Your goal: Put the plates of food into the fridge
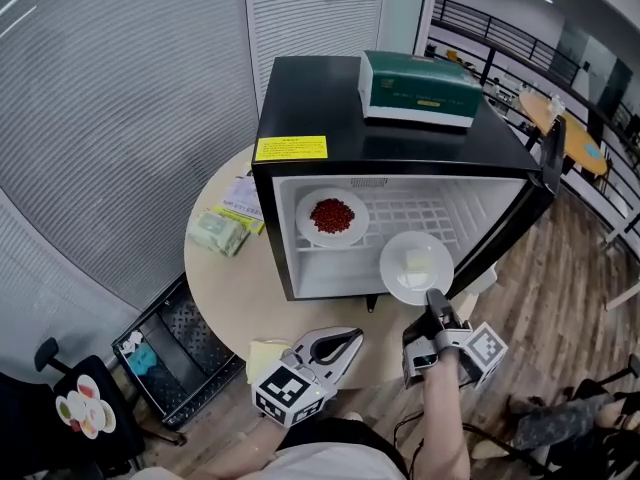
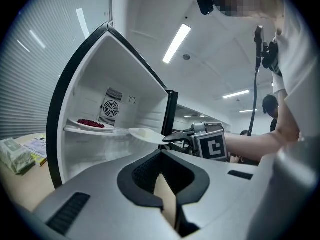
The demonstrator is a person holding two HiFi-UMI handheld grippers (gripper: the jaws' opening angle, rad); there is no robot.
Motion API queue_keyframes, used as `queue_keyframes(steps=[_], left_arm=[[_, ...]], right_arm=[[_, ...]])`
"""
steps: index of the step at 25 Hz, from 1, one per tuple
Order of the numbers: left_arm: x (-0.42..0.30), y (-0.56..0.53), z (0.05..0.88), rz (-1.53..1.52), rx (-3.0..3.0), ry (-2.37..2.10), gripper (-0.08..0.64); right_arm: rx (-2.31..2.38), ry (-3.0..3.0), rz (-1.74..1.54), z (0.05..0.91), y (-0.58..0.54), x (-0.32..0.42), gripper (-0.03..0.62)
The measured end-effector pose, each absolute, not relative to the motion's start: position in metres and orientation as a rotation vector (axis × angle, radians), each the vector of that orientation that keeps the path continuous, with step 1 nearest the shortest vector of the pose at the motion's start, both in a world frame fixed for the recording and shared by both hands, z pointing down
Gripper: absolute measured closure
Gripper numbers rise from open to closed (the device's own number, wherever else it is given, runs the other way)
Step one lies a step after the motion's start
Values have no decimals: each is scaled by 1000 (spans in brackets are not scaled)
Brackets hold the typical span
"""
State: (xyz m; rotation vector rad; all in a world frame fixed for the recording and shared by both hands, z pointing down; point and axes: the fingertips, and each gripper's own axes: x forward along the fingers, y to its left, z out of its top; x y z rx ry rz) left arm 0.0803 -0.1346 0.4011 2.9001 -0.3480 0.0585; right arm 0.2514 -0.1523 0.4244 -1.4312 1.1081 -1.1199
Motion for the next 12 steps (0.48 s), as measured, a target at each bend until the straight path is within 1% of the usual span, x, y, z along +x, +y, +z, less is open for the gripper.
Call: queue_keyframes(steps=[12], left_arm=[[76, -158, 399, 24, 2874, -422, 557]], right_arm=[[-1498, 1120, -1125, 414, -208, 274, 575]])
